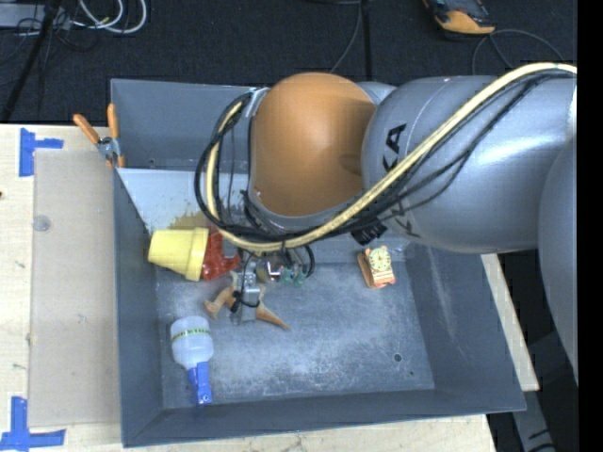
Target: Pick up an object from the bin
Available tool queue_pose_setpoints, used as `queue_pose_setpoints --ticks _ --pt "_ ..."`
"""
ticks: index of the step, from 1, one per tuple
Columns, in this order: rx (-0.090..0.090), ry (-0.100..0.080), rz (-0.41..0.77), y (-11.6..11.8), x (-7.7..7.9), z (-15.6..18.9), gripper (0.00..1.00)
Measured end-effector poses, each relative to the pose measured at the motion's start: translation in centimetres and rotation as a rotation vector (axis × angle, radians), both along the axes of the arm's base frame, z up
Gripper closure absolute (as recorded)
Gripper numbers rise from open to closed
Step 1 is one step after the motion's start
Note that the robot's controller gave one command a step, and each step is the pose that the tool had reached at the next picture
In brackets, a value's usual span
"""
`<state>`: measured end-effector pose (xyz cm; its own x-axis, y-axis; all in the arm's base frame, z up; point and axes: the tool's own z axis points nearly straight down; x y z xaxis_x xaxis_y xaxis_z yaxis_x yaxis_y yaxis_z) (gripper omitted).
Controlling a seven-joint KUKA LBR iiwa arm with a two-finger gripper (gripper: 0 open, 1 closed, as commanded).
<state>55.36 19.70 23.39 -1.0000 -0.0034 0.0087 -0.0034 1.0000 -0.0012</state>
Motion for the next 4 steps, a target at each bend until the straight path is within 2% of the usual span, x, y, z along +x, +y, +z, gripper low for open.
queue_pose_setpoints --ticks 1,2,3,4 --pt "0.001 -0.007 -0.004 -0.1 0.1 0.5 0.0" --pt "0.003 -0.011 -0.021 -1.3 -0.5 -3.5 0.0" --pt "0.002 -0.01 0.095 -0.3 2.6 -8.2 0.0" --pt "0.006 -0.009 0.241 -3.8 2.6 -12.2 0.0"
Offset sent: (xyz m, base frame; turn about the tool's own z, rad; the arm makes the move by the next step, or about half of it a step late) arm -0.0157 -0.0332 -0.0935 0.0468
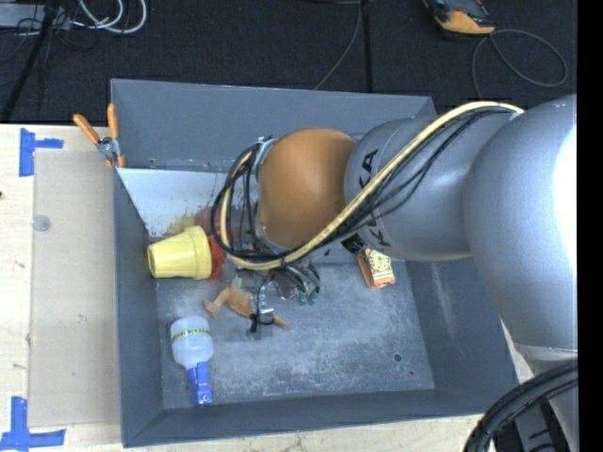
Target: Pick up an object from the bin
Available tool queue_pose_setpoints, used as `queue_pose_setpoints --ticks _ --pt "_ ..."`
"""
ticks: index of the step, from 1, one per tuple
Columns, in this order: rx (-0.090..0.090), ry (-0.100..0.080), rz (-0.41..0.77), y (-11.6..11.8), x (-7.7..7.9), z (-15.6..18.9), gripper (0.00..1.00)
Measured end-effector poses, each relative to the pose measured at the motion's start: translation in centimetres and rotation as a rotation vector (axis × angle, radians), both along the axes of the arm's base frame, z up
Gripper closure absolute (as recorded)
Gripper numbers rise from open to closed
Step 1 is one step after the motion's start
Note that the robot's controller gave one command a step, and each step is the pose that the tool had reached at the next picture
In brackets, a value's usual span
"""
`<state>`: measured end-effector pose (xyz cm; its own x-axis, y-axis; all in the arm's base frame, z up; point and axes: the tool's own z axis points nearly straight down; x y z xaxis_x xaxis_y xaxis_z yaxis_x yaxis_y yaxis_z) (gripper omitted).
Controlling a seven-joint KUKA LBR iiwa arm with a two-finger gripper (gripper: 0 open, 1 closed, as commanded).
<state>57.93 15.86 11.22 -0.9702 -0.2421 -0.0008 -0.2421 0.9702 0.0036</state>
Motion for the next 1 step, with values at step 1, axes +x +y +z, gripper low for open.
queue_pose_setpoints --ticks 1 --pt "-0.003 0.001 -0.056 -2.6 0.59 -4.32 1.0"
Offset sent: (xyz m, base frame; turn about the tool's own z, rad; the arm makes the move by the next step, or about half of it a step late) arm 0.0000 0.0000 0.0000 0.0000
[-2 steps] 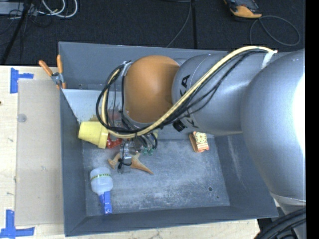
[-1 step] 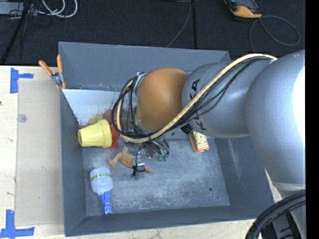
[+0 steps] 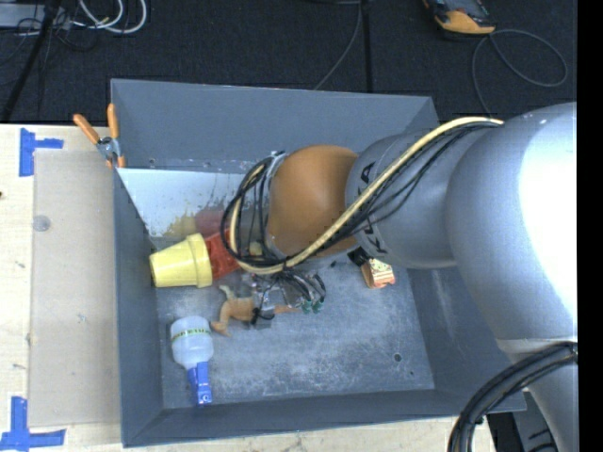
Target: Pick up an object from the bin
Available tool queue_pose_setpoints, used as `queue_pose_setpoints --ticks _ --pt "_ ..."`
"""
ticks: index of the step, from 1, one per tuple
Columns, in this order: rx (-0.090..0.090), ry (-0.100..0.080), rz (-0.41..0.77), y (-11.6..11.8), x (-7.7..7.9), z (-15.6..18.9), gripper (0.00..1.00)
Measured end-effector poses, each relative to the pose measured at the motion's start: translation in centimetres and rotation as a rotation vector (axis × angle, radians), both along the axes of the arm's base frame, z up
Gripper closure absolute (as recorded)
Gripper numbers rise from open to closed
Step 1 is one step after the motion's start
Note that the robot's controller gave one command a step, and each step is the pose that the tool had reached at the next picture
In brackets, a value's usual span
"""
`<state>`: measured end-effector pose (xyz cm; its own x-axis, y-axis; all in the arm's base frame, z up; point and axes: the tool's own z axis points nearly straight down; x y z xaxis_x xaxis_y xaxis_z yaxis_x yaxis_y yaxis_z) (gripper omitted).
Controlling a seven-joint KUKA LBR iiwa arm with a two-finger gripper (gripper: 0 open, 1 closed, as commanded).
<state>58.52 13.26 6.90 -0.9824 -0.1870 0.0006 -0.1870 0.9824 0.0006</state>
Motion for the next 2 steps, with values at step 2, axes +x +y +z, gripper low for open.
queue_pose_setpoints --ticks 2 --pt "0.001 0.0 -0.003 0.0 0.3 12.2 1.0"
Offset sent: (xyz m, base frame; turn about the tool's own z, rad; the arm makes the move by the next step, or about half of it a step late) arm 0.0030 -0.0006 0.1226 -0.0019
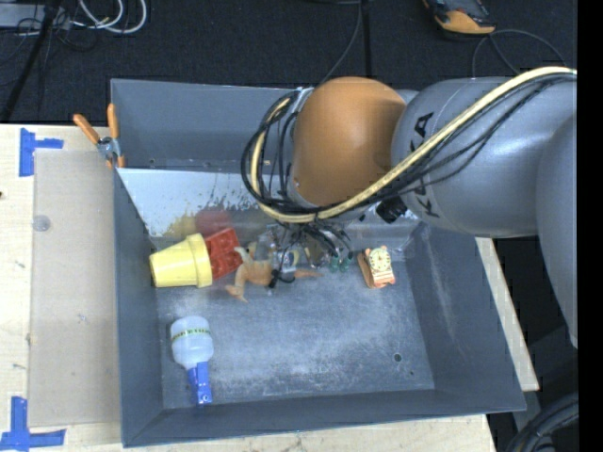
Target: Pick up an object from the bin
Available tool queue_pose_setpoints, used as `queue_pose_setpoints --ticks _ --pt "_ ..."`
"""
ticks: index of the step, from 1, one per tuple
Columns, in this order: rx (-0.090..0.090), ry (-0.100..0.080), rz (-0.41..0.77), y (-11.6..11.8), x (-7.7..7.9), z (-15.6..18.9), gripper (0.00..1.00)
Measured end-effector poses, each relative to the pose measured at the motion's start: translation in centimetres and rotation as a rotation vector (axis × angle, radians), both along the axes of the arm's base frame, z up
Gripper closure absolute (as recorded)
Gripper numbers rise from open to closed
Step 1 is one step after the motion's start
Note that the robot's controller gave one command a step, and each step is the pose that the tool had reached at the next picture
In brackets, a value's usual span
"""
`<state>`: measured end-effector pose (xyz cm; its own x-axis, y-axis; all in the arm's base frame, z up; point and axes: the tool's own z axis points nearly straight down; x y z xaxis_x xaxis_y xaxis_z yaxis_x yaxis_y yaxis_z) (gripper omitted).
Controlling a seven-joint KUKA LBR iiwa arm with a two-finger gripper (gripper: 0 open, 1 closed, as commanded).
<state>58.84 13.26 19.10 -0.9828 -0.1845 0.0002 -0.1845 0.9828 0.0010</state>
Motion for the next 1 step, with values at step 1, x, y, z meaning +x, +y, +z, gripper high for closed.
queue_pose_setpoints --ticks 1 --pt "0.0 0.0 -0.002 -0.04 0.0 -0.02 1.0"
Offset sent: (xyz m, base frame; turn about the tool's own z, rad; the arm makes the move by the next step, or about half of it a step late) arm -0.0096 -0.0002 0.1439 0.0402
